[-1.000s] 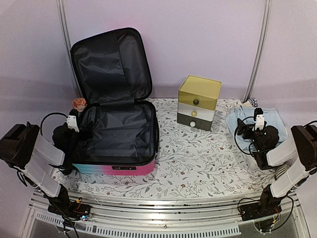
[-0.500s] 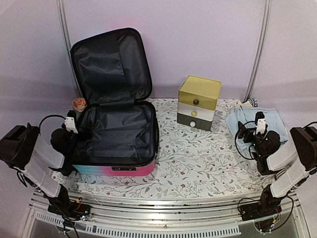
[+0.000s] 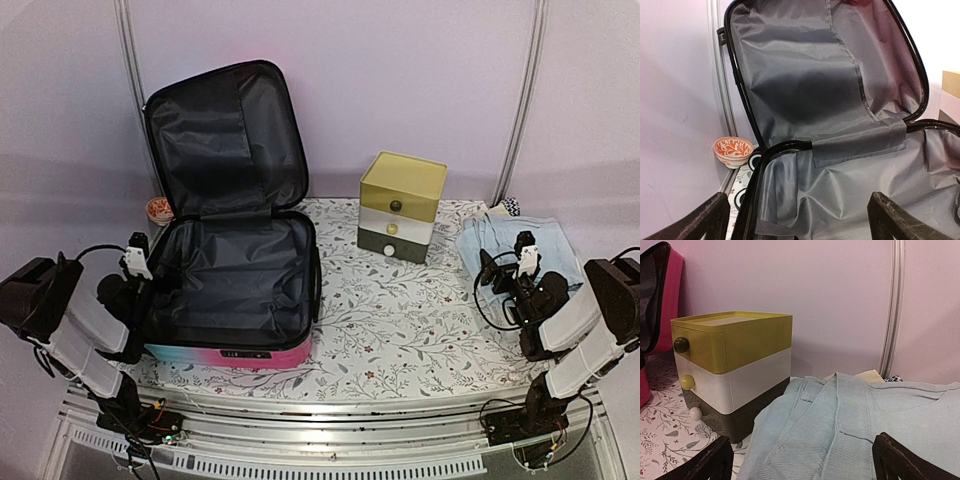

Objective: Open, take out, and arrange the luggage
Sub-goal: Reset both arms

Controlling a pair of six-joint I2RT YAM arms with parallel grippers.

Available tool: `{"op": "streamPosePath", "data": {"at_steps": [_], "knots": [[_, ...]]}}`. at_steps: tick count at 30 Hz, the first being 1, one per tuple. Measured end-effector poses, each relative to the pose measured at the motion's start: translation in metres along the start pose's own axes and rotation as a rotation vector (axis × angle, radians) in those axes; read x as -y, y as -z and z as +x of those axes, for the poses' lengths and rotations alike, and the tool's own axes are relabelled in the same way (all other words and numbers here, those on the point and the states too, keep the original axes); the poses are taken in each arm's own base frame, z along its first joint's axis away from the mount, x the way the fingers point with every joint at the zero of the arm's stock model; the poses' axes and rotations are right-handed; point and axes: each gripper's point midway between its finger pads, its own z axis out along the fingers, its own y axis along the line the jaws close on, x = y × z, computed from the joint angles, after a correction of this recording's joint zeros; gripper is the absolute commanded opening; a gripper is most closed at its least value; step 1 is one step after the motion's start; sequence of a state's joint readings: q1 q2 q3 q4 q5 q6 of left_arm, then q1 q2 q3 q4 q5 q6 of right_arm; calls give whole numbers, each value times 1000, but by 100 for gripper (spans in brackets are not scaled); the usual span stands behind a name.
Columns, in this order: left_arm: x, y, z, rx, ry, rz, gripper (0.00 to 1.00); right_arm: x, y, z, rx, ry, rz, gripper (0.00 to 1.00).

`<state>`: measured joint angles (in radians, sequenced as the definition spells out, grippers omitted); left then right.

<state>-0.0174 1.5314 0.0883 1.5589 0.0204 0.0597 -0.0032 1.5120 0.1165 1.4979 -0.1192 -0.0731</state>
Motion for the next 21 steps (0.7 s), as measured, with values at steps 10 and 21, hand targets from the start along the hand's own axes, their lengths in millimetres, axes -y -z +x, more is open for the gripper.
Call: {"op": "streamPosePath", "data": {"at_steps": [10, 21], "knots": [[-13, 0, 4, -16, 16, -77, 98, 2, -9, 0, -10, 1, 4, 99], [-19, -35, 3, -56, 24, -103, 98, 10, -25, 6, -62, -17, 41, 99]]}}
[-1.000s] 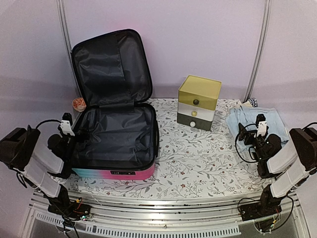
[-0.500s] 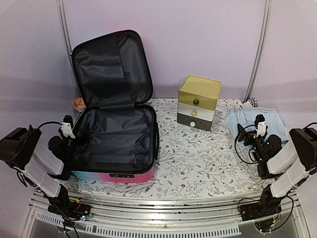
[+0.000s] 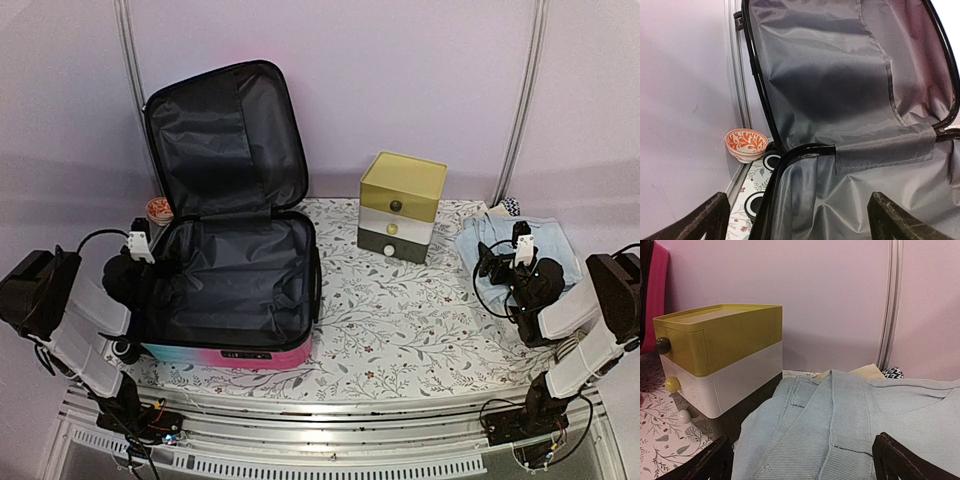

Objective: Open, take out, and arrange the luggage
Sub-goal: Reset both arms

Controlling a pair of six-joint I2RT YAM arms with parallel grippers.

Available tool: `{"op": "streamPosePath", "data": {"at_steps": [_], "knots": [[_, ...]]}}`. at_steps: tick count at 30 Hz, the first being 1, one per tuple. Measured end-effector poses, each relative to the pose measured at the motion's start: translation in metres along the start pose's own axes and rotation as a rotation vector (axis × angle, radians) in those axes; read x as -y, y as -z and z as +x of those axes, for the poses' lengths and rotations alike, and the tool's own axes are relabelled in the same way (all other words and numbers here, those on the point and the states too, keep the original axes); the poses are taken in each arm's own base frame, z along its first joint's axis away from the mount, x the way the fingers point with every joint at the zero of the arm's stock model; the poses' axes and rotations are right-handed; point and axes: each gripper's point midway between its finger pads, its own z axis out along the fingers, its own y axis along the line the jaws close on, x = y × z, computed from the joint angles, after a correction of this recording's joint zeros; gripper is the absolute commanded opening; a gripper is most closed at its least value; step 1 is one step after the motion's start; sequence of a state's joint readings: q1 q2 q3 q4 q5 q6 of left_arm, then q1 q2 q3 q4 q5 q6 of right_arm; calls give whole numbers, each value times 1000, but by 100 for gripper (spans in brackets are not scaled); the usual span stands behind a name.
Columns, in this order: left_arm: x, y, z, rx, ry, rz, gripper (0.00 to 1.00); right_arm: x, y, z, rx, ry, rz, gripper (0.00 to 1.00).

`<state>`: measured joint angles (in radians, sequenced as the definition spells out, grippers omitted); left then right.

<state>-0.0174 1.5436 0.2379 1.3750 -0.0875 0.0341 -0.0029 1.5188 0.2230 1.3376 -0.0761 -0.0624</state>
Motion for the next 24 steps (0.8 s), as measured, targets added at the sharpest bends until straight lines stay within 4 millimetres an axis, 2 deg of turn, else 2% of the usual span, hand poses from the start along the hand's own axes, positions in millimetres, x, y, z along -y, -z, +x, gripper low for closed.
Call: {"op": "streamPosePath", "data": {"at_steps": [7, 24], "knots": [[0, -2, 13, -56, -4, -1, 98, 1, 0, 1, -5, -3, 4, 99], [0, -1, 15, -65, -4, -2, 98, 2, 0, 1, -6, -3, 10, 99]]}}
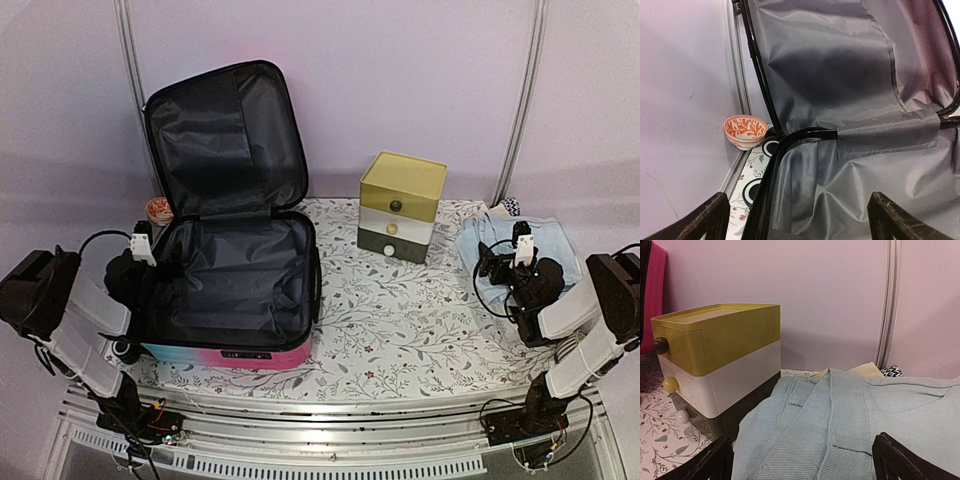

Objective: Open, take out, and arrange the luggage
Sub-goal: Reset both arms

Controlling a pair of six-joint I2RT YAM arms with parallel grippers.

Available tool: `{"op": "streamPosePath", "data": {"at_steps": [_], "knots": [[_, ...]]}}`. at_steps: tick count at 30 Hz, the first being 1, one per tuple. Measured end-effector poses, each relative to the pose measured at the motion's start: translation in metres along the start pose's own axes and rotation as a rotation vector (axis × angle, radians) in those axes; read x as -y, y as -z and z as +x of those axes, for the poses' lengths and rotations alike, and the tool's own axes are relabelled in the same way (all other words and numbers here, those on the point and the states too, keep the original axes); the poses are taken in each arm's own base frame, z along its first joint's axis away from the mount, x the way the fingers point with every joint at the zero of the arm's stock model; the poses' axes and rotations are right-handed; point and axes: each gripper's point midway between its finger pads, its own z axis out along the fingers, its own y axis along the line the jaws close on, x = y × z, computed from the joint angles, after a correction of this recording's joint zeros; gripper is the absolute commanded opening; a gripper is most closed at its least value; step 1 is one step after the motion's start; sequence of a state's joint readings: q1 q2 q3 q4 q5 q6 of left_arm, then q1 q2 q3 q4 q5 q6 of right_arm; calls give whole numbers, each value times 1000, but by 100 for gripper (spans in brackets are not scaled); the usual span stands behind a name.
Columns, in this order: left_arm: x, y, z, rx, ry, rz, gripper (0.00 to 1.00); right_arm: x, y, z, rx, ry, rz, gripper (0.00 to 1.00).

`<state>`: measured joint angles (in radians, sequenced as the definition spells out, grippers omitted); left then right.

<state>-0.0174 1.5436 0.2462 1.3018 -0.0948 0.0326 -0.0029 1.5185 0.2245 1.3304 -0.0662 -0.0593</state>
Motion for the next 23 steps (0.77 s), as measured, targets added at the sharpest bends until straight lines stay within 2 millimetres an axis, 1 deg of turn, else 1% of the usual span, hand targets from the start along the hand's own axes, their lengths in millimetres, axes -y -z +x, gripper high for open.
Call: {"op": "streamPosePath", "data": {"at_steps": [23], "knots": [[0, 0, 0, 0, 0, 0, 98, 0, -1, 0, -3, 0, 1, 99]]}}
